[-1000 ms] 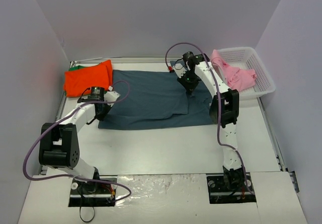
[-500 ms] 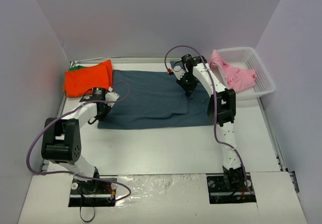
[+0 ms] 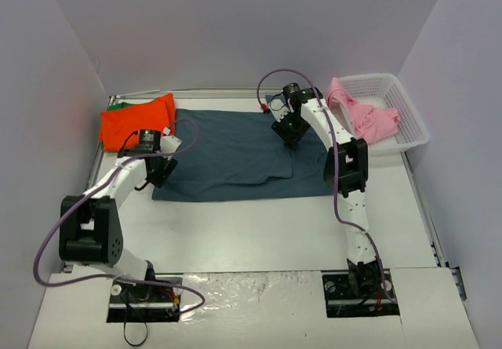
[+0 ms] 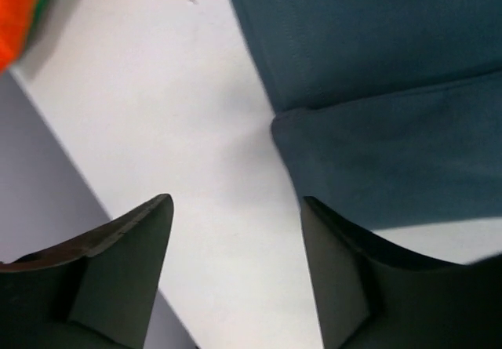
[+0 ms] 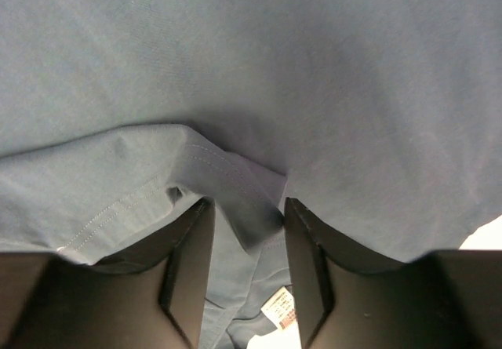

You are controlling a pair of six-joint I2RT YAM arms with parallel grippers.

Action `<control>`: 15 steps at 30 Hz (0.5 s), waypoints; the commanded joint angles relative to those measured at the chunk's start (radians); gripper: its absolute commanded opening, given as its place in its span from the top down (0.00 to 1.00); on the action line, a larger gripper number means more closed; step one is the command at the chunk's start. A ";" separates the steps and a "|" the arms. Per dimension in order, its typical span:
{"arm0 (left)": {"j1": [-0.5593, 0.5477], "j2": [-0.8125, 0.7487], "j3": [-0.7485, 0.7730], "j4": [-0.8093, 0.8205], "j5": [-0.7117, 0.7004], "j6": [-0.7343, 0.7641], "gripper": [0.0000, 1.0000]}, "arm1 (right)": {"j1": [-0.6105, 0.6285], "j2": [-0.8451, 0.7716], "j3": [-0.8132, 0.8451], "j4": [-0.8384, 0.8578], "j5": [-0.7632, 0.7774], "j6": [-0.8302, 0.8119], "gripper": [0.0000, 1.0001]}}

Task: Fold and stack the t-shirts
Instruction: Fold the flattened tshirt in 1/3 of the way

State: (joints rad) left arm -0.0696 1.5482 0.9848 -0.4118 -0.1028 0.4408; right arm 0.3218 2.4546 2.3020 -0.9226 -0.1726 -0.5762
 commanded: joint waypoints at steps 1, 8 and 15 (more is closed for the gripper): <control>0.011 -0.170 0.092 -0.091 -0.038 0.012 0.32 | -0.007 -0.083 -0.044 0.002 0.007 -0.007 0.60; 0.016 -0.310 0.195 -0.270 -0.064 0.038 0.22 | -0.023 -0.216 -0.144 0.031 -0.044 -0.027 0.35; 0.062 -0.430 0.278 -0.441 -0.017 0.038 0.21 | -0.023 -0.279 -0.228 0.057 -0.100 -0.010 0.07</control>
State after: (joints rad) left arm -0.0414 1.1664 1.2129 -0.7155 -0.1394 0.4694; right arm 0.3012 2.2349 2.1006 -0.8562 -0.2298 -0.5941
